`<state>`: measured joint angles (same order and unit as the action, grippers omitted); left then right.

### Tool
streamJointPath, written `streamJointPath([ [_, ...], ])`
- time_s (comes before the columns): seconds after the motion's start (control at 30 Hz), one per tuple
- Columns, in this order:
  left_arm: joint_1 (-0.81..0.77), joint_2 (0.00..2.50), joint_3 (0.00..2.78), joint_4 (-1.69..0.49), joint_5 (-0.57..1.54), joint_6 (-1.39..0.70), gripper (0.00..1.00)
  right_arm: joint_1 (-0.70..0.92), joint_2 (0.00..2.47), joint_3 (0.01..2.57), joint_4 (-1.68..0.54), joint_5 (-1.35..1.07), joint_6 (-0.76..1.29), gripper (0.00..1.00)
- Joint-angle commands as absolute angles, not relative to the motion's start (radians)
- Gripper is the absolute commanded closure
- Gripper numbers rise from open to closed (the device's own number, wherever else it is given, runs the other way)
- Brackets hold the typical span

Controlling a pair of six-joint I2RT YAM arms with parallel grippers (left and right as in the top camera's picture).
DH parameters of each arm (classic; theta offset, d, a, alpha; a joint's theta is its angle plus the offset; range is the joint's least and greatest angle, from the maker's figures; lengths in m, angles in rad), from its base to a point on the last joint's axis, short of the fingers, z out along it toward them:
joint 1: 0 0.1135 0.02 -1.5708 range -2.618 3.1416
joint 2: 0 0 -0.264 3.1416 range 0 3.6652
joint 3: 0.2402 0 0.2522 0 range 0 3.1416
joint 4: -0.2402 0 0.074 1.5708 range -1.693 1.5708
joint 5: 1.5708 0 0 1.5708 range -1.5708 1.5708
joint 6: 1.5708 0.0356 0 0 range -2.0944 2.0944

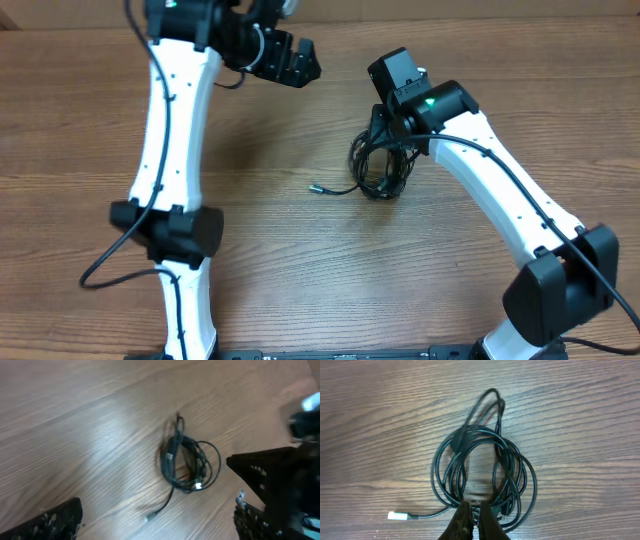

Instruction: Untangle cables

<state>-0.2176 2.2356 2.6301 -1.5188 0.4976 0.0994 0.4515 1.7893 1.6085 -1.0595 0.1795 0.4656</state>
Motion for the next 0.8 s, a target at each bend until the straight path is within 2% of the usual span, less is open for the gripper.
streamJointPath([
  [0.0,-0.236,2.334,2.624,-1.506,0.657,0.179,0.04,0.45,1.695,1.625,-1.058,0.179,0.439,0.96],
  [0.1,-0.24,2.38,2.624,-1.506,0.708,0.186,0.04,0.443,1.654,1.625,-1.059,0.189,0.44,0.96],
  [0.13,-0.243,2.398,2.624,-1.507,0.708,0.168,0.03,0.436,1.645,1.625,-1.059,0.198,0.44,0.91],
  [0.17,-0.246,2.41,2.624,-1.51,0.707,0.15,0.03,0.428,1.64,1.625,-1.061,0.208,0.44,0.69],
  [0.2,-0.252,2.428,2.624,-1.513,0.708,0.129,0.04,0.416,1.637,1.625,-1.064,0.218,0.44,0.57],
  [0.3,-0.29,2.477,2.624,-1.518,0.708,0.046,0.18,0.37,1.634,1.625,-1.081,0.224,0.44,0.57],
  [0.33,-0.311,2.49,2.624,-1.518,0.706,0.025,0.2,0.352,1.634,1.625,-1.087,0.224,0.44,0.57],
  [0.47,-0.406,2.506,2.624,-1.502,0.6,-0.05,0.21,0.264,1.629,1.625,-1.108,0.224,0.44,0.57],
  [0.67,-0.596,2.506,2.627,-1.475,0.094,-0.305,0.21,0.083,1.598,1.64,-1.144,0.221,0.448,0.56],
  [0.77,-0.681,2.506,2.626,-1.465,-0.049,-0.358,0.22,-0.014,1.589,1.669,-1.172,0.206,0.447,0.55],
])
